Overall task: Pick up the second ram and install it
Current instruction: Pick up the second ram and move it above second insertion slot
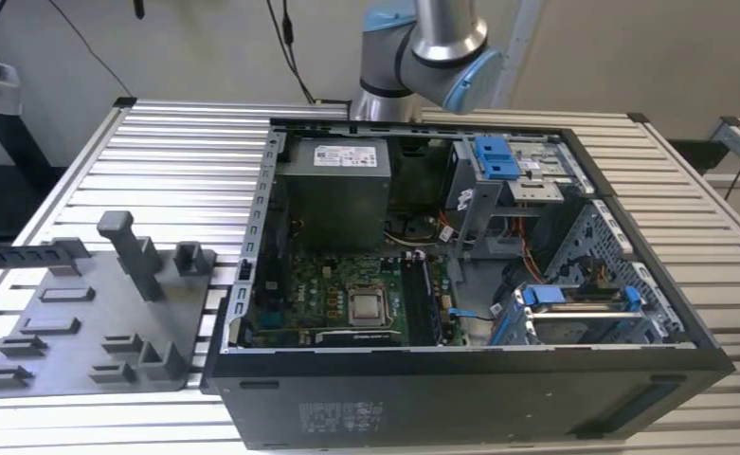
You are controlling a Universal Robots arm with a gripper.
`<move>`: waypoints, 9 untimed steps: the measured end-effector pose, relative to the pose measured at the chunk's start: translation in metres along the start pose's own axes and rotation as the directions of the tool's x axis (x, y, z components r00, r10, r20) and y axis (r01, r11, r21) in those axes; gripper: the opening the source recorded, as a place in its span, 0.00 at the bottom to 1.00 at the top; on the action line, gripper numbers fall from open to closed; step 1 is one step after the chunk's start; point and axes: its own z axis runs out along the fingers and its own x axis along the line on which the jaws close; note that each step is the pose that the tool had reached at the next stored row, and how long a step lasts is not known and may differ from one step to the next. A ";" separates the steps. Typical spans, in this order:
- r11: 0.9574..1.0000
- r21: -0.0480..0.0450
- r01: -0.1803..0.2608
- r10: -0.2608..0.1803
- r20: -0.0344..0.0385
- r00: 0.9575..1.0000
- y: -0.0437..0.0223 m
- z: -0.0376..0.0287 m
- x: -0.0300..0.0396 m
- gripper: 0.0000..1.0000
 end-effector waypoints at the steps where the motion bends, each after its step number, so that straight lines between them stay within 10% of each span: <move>1: 1.000 0.000 0.000 0.000 0.000 1.000 0.0000 -0.0010 0.0000 0.14; 9: 1.000 0.000 0.000 0.000 0.000 1.000 0.0001 -0.0090 0.0000 0.14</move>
